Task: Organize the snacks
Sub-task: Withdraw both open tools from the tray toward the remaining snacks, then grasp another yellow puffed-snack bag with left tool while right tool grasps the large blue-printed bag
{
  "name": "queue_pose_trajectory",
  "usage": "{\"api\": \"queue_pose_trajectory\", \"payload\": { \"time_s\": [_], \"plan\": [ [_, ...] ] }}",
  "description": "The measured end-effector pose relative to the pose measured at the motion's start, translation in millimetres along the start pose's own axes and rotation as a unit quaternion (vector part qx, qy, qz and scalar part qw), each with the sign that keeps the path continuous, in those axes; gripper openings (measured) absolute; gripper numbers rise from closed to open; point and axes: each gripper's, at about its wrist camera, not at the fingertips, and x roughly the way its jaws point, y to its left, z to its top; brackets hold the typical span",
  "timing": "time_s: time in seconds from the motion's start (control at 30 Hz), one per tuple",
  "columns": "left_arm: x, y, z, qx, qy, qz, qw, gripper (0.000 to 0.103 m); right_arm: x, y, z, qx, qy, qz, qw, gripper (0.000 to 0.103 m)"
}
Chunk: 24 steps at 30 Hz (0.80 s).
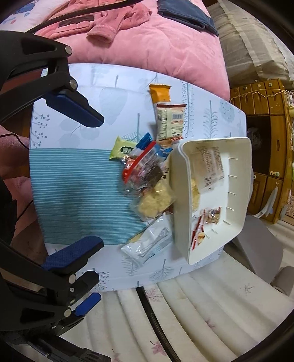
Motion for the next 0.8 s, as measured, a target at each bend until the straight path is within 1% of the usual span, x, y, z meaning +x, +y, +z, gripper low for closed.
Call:
{"api": "queue_pose_trajectory", "payload": {
  "time_s": [0.1, 0.17, 0.4, 0.6, 0.8],
  "plan": [
    [7.3, -3.5, -0.6, -0.009, 0.005, 0.004, 0.9999, 0.097, 4.1, -4.2, -1.2, -0.038, 0.000, -0.005, 0.999, 0.094],
    [11.5, -5.4, 1.0, -0.025, 0.009, 0.014, 0.9996, 0.097, 9.7, -7.2, 0.8, -0.067, 0.008, -0.009, 0.998, 0.094],
    [29.2, -19.6, 8.3, -0.080, 0.017, 0.024, 0.9964, 0.097, 28.0, -21.4, 13.4, -0.134, 0.038, 0.011, 0.990, 0.094],
    [51.4, -35.9, 11.0, -0.127, 0.030, 0.029, 0.9911, 0.097, 44.8, -36.3, 25.5, -0.176, 0.066, 0.029, 0.982, 0.094],
    [74.1, -46.5, 11.6, -0.178, 0.044, 0.035, 0.9825, 0.097, 66.6, -55.3, 40.2, -0.212, 0.094, 0.040, 0.972, 0.094]
  ]
}}
